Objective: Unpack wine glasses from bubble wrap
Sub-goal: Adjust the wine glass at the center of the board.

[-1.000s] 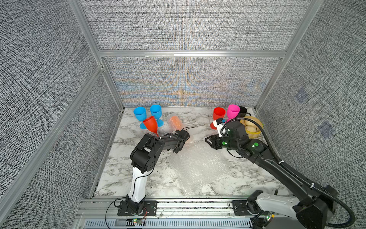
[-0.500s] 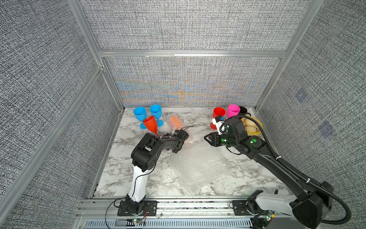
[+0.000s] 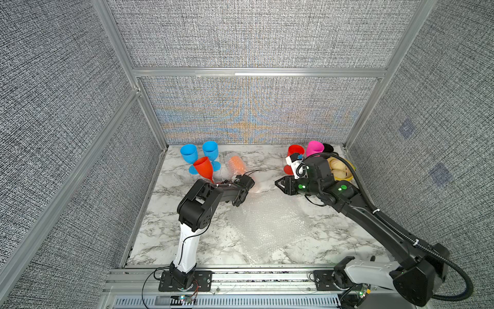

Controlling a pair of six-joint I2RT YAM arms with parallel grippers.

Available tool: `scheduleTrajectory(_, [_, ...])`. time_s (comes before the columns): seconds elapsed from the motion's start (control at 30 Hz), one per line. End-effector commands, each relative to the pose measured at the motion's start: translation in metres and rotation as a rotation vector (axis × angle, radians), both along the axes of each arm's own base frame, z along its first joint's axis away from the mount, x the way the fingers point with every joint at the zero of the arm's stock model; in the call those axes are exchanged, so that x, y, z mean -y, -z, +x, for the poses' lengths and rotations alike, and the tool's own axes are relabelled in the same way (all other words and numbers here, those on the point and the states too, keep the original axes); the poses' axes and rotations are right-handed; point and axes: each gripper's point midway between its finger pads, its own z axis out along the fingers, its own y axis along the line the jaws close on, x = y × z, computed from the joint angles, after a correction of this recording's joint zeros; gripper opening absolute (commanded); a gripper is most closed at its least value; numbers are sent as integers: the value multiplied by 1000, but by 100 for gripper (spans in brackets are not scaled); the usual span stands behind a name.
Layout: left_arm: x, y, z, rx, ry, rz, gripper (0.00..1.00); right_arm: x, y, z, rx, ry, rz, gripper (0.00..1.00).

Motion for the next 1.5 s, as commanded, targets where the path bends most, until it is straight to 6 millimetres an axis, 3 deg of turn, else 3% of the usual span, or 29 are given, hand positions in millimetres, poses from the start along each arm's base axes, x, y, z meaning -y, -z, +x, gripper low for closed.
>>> scheduleTrajectory(0.0, [15, 32, -12, -140, 37, -138, 3, 3, -3, -1, 5, 12, -3, 38])
scheduleTrajectory(0.5, [22, 36, -17, -166, 46, -170, 9, 9, -7, -5, 17, 24, -7, 38])
scheduleTrajectory(0.63, [25, 34, -18, -174, 50, -185, 17, 10, -8, -5, 22, 26, -10, 38])
scheduleTrajectory(1.13, [33, 32, -25, -224, 53, -249, 21, 17, -13, -10, 37, 33, -23, 38])
scheduleTrajectory(1.47, [33, 35, -29, -256, 44, -262, 35, 19, -15, -10, 39, 38, -23, 38])
